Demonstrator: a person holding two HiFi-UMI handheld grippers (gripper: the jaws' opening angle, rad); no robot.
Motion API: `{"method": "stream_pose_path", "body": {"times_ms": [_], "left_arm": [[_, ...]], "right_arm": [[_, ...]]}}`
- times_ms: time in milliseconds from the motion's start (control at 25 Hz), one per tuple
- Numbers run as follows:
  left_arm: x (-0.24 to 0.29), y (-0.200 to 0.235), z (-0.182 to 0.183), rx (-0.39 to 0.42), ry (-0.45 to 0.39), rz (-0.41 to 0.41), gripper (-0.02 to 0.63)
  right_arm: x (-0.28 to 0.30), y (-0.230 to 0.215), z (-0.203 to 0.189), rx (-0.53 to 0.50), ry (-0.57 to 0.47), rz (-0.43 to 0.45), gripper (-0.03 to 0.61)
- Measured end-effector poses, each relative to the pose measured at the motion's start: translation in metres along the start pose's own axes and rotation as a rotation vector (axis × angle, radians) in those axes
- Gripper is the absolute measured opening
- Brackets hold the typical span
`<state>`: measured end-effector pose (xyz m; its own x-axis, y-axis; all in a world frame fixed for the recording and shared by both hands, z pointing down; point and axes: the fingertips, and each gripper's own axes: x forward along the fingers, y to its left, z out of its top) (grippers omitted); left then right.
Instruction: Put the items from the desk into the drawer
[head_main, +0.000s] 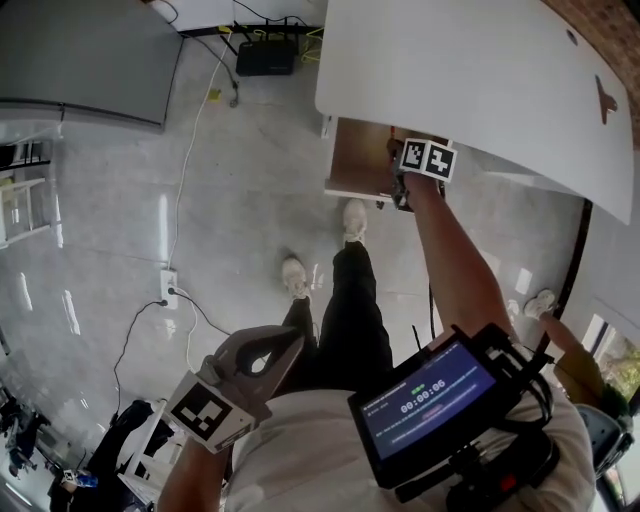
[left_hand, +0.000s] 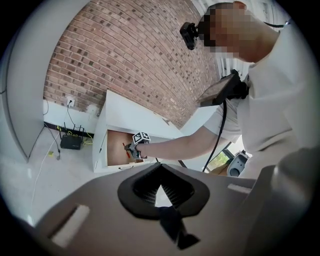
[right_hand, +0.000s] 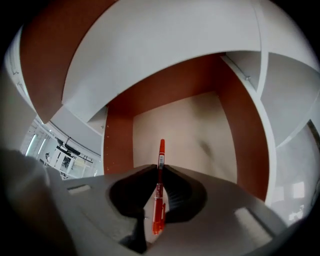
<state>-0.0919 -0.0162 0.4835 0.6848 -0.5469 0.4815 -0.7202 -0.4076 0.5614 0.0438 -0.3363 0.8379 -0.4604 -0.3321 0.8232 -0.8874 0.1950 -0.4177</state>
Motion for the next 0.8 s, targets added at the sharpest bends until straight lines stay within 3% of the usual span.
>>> {"method": "stream_pose_path", "body": {"times_ms": [360, 800], "left_arm": [[0.018, 0.008, -0.003, -0.059, 0.008, 0.022, 0.008], [0.025, 0.026, -0.003, -0.077, 0.007, 0.045, 0.008]], "right_arm": [[0.038, -0.021, -0.011, -0.011, 0.074, -0.018, 0.043], [0.053, -0.027, -0.027, -0.043, 0.172, -0.025, 0.063]]}}
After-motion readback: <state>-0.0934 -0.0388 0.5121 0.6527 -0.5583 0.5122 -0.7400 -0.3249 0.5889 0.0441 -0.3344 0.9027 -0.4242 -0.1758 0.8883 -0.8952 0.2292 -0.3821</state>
